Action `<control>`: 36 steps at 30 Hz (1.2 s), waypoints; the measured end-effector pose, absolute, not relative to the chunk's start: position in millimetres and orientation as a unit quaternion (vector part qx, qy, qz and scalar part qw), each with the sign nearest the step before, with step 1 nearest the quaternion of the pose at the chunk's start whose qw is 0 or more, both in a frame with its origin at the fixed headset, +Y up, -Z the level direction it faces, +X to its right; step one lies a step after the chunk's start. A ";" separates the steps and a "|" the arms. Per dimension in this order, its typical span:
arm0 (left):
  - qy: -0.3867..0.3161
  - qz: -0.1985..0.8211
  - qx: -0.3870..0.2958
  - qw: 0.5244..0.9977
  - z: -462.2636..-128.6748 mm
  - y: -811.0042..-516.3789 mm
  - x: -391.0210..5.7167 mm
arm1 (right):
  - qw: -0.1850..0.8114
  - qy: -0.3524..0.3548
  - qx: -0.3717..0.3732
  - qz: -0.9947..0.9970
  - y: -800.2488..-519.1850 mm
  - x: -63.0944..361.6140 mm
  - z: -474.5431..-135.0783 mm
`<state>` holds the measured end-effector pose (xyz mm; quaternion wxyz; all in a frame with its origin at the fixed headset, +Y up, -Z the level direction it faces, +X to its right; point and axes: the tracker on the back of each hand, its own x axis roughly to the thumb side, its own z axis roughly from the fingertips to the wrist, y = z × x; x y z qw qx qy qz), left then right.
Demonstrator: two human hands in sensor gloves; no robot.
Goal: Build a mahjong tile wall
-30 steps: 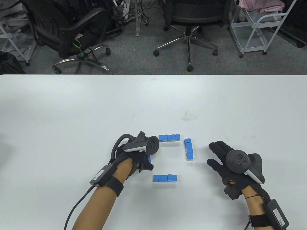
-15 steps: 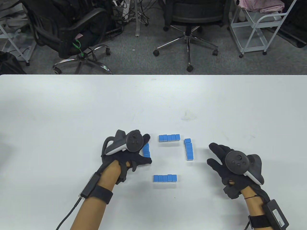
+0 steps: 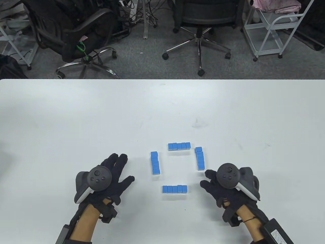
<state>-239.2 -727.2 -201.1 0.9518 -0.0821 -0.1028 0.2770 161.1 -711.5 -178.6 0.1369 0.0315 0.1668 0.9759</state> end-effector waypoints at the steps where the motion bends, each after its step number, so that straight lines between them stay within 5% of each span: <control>1: -0.102 0.290 -0.086 0.948 -201.5 -727.6 -239.3 | 0.135 0.171 0.024 0.976 -713.8 154.8 -176.0; 13: -0.082 0.350 -0.107 0.927 -202.4 -736.7 -252.5 | 0.110 0.290 -0.128 0.942 -736.6 75.5 -181.5; 36: -0.083 0.348 -0.119 0.926 -204.6 -739.3 -253.4 | -0.104 0.269 -0.176 0.941 -751.2 4.9 -188.7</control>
